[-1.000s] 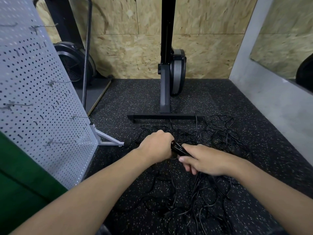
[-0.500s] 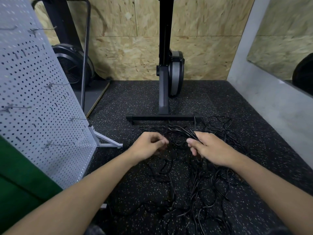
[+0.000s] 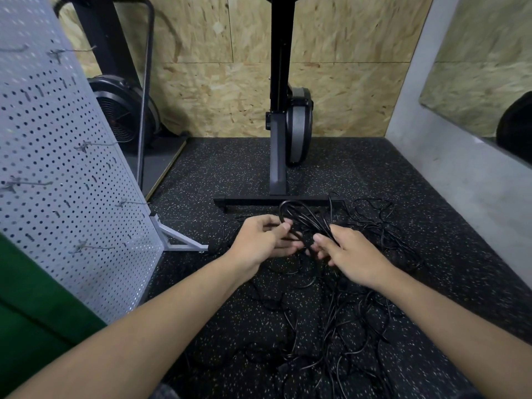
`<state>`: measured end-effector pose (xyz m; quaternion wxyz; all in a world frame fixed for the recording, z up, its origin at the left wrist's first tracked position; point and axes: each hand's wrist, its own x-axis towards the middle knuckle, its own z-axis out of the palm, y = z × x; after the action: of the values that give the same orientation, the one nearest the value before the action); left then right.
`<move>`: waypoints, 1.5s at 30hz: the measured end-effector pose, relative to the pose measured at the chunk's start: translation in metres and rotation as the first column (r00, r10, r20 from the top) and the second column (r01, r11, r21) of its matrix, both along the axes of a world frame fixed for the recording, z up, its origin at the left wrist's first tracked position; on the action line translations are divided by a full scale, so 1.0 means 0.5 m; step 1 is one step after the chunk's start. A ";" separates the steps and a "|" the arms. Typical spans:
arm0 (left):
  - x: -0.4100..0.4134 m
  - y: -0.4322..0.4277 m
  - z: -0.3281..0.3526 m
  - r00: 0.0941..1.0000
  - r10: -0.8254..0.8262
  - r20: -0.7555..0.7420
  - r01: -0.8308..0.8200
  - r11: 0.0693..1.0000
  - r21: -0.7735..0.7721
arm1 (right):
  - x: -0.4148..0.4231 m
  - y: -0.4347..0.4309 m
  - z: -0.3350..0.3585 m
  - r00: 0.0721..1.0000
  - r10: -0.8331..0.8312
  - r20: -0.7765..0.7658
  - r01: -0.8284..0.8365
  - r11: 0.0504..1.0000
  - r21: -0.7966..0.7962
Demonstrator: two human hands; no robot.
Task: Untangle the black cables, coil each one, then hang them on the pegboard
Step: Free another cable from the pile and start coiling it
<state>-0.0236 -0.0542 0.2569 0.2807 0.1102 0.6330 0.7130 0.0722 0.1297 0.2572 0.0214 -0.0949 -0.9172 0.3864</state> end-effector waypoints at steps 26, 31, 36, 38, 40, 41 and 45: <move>0.035 -0.024 -0.032 0.706 -0.643 -0.297 0.310 0.658 -0.687 | -0.014 -0.023 0.032 0.991 -0.137 -0.008 0.100 0.765 -0.636; 0.023 -0.039 -0.042 0.790 -0.600 -0.123 0.411 0.667 -0.621 | -0.005 0.002 0.039 0.970 -0.239 -0.040 0.167 0.779 -0.604; 0.003 -0.048 -0.010 0.861 -0.506 -0.059 0.449 0.808 -0.381 | -0.002 0.045 0.021 0.973 -0.231 0.000 0.227 0.954 -0.197; 0.002 -0.052 0.013 0.854 -0.510 -0.106 0.451 0.825 -0.340 | -0.003 0.057 0.015 0.977 -0.193 0.087 0.204 0.969 -0.141; -0.001 -0.054 0.019 0.812 -0.496 -0.308 0.350 0.836 -0.423 | 0.000 0.052 0.018 0.980 -0.134 0.148 0.141 0.989 -0.038; -0.002 -0.053 0.018 0.762 -0.475 -0.440 0.253 0.844 -0.472 | 0.003 0.042 0.023 0.981 -0.097 0.167 0.103 0.994 -0.025; 0.010 -0.038 0.016 0.625 -0.283 -0.727 -0.041 0.918 -0.393 | 0.024 -0.001 0.044 0.940 0.074 0.333 -0.026 0.989 -0.145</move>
<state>-0.0184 -0.0731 0.2650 0.0466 0.3920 0.8056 0.4418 0.0840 0.1294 0.2790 -0.1526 -0.1376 -0.8805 0.4272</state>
